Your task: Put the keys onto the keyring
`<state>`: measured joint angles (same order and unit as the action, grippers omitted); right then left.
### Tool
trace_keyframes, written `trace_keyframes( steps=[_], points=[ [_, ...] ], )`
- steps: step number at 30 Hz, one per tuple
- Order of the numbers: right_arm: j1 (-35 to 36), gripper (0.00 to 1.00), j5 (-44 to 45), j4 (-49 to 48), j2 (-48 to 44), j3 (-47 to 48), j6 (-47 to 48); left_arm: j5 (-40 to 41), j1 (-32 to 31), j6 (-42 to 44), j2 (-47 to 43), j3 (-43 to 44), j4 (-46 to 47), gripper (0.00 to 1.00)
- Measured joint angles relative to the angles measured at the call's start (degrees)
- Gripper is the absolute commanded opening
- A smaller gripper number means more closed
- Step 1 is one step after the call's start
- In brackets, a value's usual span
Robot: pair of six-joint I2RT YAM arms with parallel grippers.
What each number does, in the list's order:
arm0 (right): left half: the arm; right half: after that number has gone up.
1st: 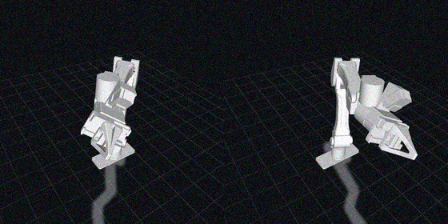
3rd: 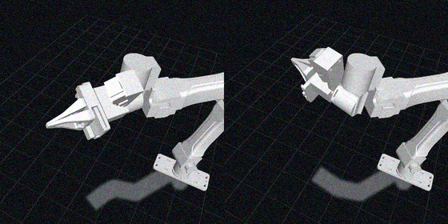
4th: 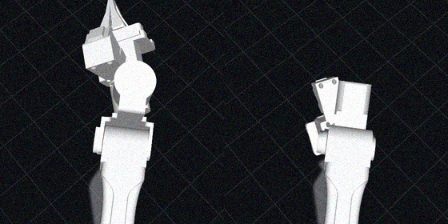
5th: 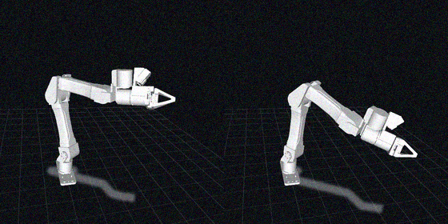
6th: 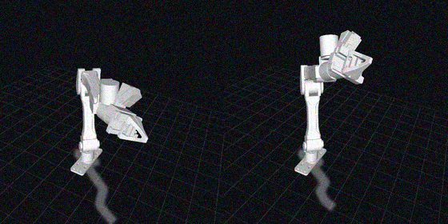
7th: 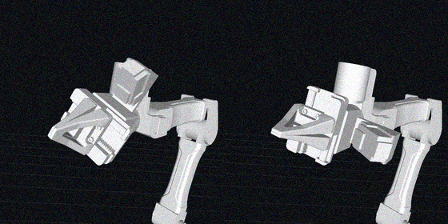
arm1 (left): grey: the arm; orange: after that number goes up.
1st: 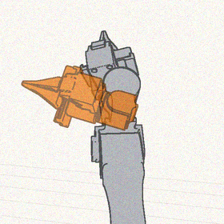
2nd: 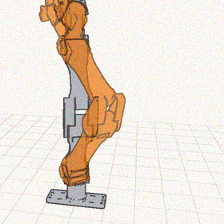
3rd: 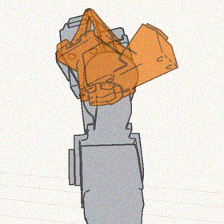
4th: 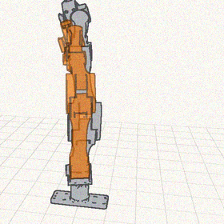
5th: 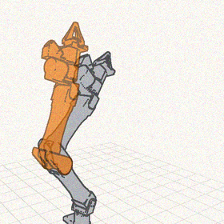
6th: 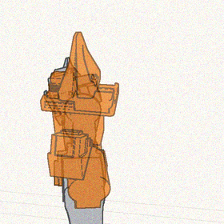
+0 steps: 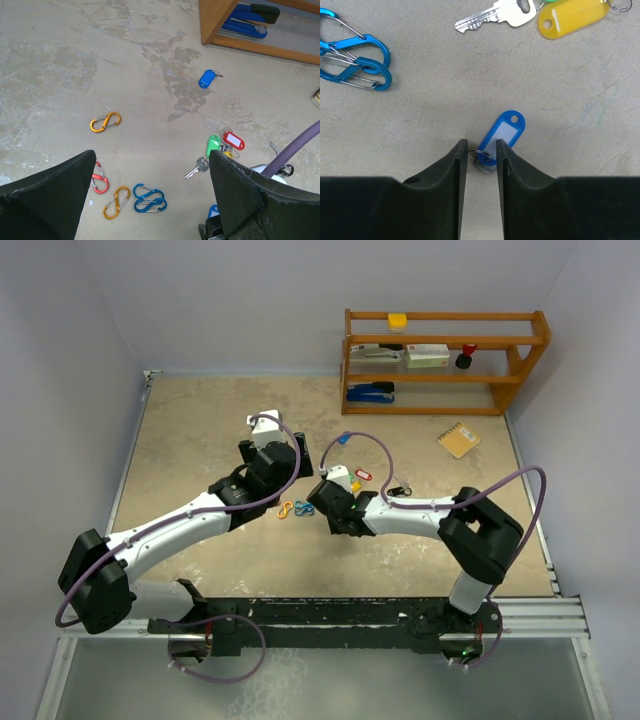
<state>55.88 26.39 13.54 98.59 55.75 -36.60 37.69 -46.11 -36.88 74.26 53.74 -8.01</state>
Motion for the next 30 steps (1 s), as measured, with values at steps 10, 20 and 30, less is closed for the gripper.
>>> trace_keyframes(
  steps=[10, 20, 30],
  points=[
    [0.0, 0.2, 1.6, 1.42, -1.64, -1.03, -0.79, -0.02, 0.07, 0.0, 0.0, -0.02, 0.0, 0.91],
    [0.0, 0.34, 3.19, 2.43, -4.94, -1.11, -0.63, -0.02, 0.24, 0.0, 0.13, -0.09, 0.0, 0.92],
    [-0.02, 0.47, -0.37, -1.2, -10.56, -7.1, 3.15, -0.02, 0.28, 0.0, 0.13, -0.11, 0.0, 0.92]
  ],
)
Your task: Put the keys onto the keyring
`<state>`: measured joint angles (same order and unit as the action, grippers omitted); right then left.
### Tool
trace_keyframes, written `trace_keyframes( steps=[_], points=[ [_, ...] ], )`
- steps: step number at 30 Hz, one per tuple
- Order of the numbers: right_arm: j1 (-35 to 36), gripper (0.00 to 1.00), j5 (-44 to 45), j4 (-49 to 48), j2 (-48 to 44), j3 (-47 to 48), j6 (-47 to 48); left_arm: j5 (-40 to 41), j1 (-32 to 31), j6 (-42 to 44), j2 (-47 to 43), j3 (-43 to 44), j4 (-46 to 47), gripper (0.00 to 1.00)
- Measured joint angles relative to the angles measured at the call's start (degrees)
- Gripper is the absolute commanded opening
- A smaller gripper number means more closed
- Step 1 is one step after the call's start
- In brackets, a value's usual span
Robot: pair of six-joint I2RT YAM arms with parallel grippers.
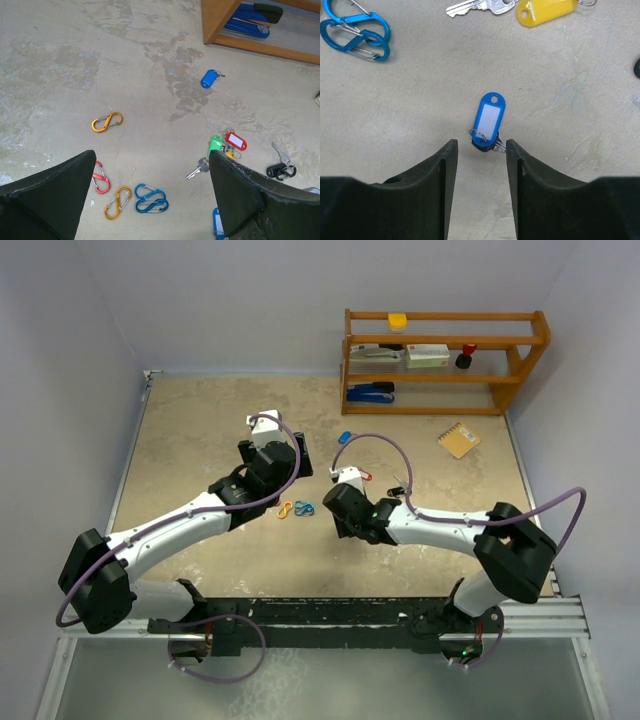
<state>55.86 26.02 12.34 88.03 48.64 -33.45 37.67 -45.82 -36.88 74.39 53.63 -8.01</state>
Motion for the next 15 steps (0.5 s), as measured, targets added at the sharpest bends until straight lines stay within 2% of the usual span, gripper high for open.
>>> trace_keyframes(
  steps=[15],
  points=[
    [-1.97, 0.42, -6.32, -8.39, -0.66, -4.02, 4.39, 0.02, 0.0, 0.0, 0.0, -0.11, -0.24, 0.92]
  ],
)
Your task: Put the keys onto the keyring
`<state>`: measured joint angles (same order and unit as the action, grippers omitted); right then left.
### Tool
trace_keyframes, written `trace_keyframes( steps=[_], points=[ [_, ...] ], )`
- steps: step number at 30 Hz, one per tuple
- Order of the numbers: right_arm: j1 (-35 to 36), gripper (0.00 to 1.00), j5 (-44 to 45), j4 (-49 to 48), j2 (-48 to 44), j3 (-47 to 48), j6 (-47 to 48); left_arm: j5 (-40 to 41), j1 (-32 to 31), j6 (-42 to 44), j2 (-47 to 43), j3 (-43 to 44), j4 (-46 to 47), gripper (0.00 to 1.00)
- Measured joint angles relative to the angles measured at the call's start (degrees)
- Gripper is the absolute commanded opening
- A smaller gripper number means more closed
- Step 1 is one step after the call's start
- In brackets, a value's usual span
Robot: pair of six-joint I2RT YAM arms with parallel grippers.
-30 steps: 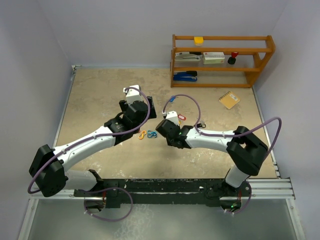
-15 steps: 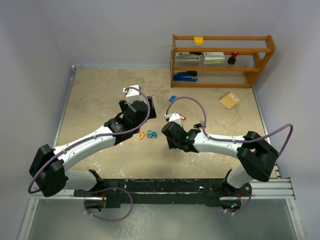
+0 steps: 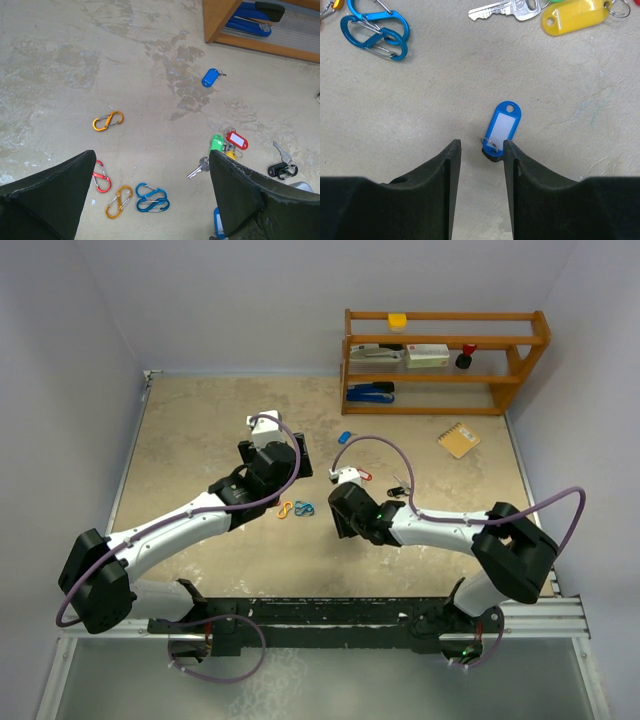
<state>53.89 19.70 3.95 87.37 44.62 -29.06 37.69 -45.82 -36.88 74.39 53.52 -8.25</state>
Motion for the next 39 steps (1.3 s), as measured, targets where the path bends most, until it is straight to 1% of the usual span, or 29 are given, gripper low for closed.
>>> trace_keyframes(
  steps=[17, 32, 35, 39],
  points=[
    [-2.97, 0.35, -3.21, -2.91, 0.0, -2.27, 0.98, 0.0, 0.0, 0.0, 0.0, 0.0, 0.0, 0.92],
    [-3.52, 0.24, -4.42, -3.87, 0.02, -2.97, 1.03, 0.0, 0.0, 0.0, 0.13, 0.0, 0.0, 0.92],
    [-3.72, 0.2, -4.44, -3.87, 0.0, -2.97, 1.01, 0.0, 0.0, 0.0, 0.22, 0.0, -0.02, 0.92],
    [-3.87, 0.09, -4.46, -3.87, 0.0, -2.99, 1.03, 0.0, 0.0, 0.0, 0.28, 0.0, 0.0, 0.92]
  ],
)
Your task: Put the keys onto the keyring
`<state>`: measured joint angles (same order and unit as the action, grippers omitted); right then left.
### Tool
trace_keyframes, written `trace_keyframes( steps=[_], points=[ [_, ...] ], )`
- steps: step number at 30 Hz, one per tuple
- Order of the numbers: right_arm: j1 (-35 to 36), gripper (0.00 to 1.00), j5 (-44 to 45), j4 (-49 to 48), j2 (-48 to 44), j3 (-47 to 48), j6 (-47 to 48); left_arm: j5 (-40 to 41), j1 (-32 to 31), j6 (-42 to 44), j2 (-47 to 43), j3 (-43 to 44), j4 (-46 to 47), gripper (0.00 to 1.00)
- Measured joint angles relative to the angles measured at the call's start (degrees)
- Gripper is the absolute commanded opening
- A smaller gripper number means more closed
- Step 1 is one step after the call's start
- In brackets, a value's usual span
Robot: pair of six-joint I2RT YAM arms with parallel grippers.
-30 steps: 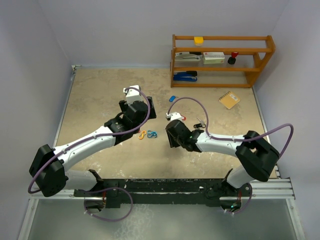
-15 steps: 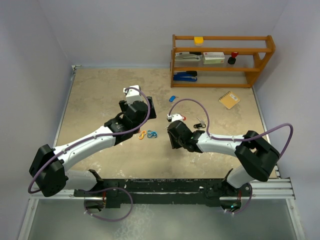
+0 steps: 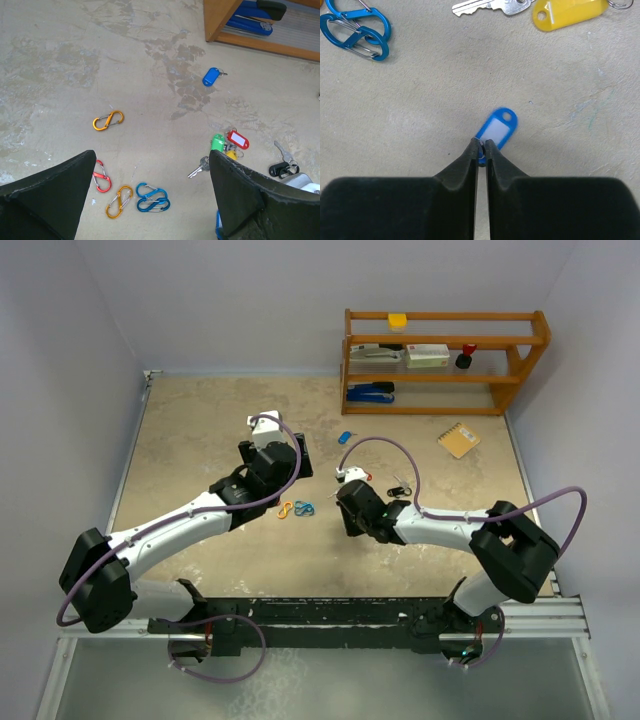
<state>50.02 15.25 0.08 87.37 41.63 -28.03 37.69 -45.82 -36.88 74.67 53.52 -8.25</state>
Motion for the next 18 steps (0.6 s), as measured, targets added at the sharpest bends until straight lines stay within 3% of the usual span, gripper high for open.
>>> trace_keyframes(
  steps=[3, 18],
  points=[
    [-0.11, 0.0, 0.02, 0.02, 0.0, 0.0, 0.07, 0.0, 0.0, 0.0, 0.0, 0.0, 0.0, 0.92],
    [-0.17, 0.0, 1.2, 0.17, -7.69, -1.51, 0.63, 0.0, 0.0, 0.0, 0.57, 0.0, 0.0, 0.92]
  ],
)
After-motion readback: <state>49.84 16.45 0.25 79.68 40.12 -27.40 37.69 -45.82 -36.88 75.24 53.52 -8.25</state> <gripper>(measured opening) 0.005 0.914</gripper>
